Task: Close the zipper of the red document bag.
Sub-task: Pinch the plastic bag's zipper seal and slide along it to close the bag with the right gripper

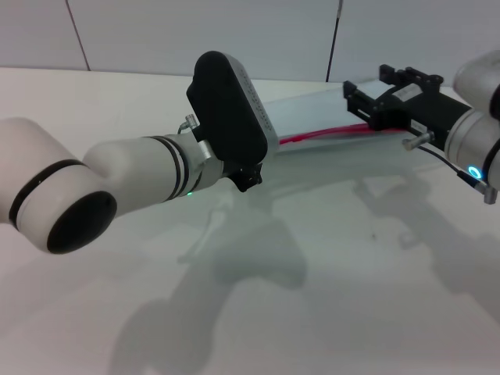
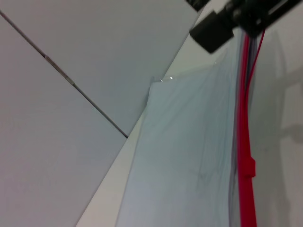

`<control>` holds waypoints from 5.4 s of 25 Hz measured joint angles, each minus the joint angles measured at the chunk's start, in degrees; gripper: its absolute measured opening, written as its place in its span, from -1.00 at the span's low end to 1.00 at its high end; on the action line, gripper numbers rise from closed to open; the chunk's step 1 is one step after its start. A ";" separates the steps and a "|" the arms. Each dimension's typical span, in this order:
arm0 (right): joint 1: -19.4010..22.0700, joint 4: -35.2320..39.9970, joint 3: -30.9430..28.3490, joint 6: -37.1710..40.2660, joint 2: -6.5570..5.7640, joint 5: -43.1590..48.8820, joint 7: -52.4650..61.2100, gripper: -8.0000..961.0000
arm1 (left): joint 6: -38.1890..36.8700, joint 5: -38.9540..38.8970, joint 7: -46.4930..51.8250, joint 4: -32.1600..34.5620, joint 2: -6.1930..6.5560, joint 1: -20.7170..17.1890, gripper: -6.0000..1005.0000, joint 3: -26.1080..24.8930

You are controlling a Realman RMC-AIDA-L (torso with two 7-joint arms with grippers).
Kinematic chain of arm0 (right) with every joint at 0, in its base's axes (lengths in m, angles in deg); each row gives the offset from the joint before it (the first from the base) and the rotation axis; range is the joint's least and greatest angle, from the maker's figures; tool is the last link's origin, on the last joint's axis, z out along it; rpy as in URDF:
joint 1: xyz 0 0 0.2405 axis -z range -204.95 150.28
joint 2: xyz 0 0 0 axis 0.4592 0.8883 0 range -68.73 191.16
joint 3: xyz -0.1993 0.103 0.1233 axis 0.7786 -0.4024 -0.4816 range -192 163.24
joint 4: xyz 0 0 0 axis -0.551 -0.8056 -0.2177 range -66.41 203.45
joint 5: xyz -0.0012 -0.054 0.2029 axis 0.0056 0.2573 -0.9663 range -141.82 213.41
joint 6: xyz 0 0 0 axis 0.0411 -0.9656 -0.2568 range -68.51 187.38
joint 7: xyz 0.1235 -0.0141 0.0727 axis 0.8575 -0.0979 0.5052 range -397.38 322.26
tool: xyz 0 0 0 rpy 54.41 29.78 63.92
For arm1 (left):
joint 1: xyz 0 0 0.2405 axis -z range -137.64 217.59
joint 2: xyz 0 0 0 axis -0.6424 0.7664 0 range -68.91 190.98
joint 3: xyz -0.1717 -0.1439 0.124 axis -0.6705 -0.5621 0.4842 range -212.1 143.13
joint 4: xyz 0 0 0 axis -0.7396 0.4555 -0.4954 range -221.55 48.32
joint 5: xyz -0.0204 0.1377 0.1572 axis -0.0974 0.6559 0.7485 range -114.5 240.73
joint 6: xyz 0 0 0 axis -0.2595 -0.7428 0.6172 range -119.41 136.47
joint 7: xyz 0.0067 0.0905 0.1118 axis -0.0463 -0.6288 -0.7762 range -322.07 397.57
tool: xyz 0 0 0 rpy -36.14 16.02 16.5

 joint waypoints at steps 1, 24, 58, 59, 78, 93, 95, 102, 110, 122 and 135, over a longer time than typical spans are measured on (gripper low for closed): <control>0.06 0.63 -0.47 0.92 0.00 0.41 0.00 0.32 | 0.18 0.02 -0.01 -0.16 0.05 0.00 -0.86 -0.01; 2.81 6.67 -7.26 3.37 4.81 0.36 0.14 0.26 | -0.60 -0.41 0.01 -0.59 0.01 -0.21 -0.84 -1.28; -1.12 1.12 -30.32 34.03 12.50 -0.85 -32.73 0.09 | -2.86 -0.81 0.47 -0.24 0.05 -0.72 -0.81 -2.02; -1.09 1.17 -30.36 34.14 12.49 0.07 -33.61 0.09 | -2.84 -0.80 0.47 -0.23 0.09 -0.78 -0.81 -2.09; 7.54 14.75 -16.30 26.43 12.94 26.29 -34.65 0.09 | -2.09 -0.78 0.16 -0.23 0.18 -0.67 -0.80 -2.80; 4.90 10.29 -10.86 24.36 13.07 29.45 -34.66 0.06 | -0.66 -0.78 -0.06 -0.68 0.18 0.28 -0.78 -2.24; 4.55 10.01 -10.43 23.54 13.09 29.40 -34.59 0.05 | -0.54 -0.78 -0.06 -0.77 0.18 0.29 -0.78 -2.23; 3.54 8.73 -9.73 21.78 13.11 29.22 -34.49 0.03 | -0.52 -0.78 -0.13 -0.94 0.12 0.63 -0.78 -2.15; 2.31 6.84 -9.50 20.30 13.11 29.13 -33.95 0.00 | 0.00 -0.79 -0.15 -0.94 0.01 0.94 -0.77 -2.15; 0.67 4.57 -7.99 18.59 13.19 29.04 -32.78 -0.04 | -0.02 -0.79 -0.15 -0.98 0.00 1.01 -0.76 -2.15; -0.27 2.62 -7.58 18.14 13.20 29.05 -32.33 -0.09 | 0.06 -0.79 -0.15 -1.57 -0.09 0.99 -0.75 -2.06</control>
